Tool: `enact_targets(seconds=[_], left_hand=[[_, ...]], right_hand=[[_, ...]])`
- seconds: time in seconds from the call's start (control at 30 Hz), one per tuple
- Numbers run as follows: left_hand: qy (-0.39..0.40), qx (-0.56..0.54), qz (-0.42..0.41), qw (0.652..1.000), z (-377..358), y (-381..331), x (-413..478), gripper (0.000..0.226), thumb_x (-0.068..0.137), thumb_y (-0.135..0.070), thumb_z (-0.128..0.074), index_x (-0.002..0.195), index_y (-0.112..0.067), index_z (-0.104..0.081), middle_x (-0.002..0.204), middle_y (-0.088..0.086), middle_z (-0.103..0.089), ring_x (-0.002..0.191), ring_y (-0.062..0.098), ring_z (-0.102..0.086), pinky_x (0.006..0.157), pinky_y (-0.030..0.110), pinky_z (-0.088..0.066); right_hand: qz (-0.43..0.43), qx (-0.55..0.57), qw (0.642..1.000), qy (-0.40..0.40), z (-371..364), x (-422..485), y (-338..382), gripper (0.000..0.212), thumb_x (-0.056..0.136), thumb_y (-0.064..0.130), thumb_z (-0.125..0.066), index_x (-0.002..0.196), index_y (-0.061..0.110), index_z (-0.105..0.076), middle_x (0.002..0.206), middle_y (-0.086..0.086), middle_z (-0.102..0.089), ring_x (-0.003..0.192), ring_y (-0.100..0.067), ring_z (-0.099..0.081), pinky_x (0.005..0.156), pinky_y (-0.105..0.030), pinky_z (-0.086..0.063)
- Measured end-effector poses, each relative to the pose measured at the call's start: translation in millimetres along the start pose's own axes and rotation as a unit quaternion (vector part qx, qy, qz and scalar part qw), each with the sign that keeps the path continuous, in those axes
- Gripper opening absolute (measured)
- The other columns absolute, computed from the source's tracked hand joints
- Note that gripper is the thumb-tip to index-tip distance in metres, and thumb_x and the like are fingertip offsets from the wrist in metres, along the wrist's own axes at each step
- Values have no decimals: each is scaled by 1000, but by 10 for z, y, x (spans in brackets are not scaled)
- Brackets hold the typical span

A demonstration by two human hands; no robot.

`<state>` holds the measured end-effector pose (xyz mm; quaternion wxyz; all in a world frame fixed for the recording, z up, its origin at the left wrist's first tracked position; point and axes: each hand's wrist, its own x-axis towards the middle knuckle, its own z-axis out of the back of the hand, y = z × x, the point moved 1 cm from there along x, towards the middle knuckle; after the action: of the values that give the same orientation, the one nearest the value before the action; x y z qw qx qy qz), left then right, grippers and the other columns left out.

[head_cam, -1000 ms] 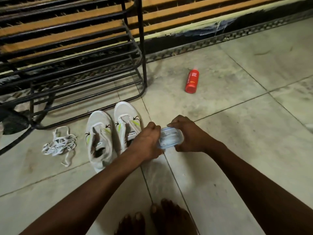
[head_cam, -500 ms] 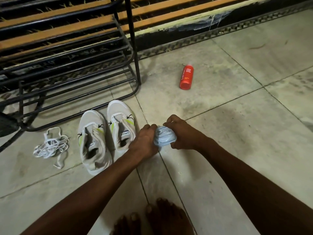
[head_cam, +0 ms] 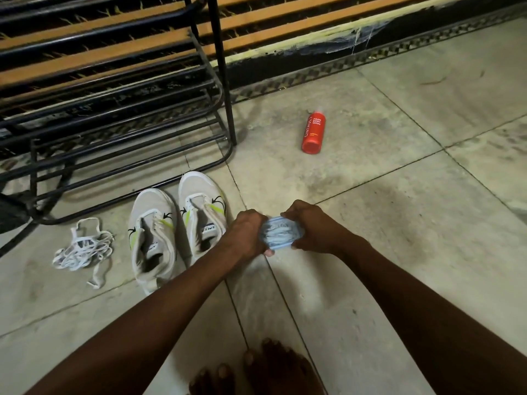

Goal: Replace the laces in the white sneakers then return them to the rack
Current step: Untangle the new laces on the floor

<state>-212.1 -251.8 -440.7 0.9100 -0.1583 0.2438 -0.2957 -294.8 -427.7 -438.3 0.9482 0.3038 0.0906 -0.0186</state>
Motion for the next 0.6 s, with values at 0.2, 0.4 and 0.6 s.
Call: enact_targets(seconds=[0.2, 0.4, 0.6], left_hand=[[6, 10, 10, 1000, -34, 17, 23, 70, 62, -31, -95, 125, -19, -66, 126, 11, -61, 116, 26, -58, 94, 27, -46], [1, 15, 8, 1000, -28, 2, 57, 63, 66, -31, -92, 120, -19, -64, 126, 9, -60, 117, 26, -59, 86, 24, -41], [16, 14, 1, 1000, -96, 2, 55, 72, 68, -26, -92, 130, -15, -57, 134, 10, -51, 121, 27, -54, 95, 29, -44]], right_hand=[[-19, 1, 1000, -10, -2, 14, 18, 54, 54, 10, -91, 104, 10, -69, 103, -6, -63, 92, -22, -62, 78, -36, -54], [-14, -25, 1000, 13, -6, 77, 7, 60, 61, 13, -90, 116, 7, -66, 109, -8, -60, 98, -23, -60, 84, -34, -51], [-46, 12, 999, 8, -75, 74, -79, 72, 59, 14, -93, 124, 13, -62, 114, 0, -60, 101, -15, -58, 76, -16, -42]])
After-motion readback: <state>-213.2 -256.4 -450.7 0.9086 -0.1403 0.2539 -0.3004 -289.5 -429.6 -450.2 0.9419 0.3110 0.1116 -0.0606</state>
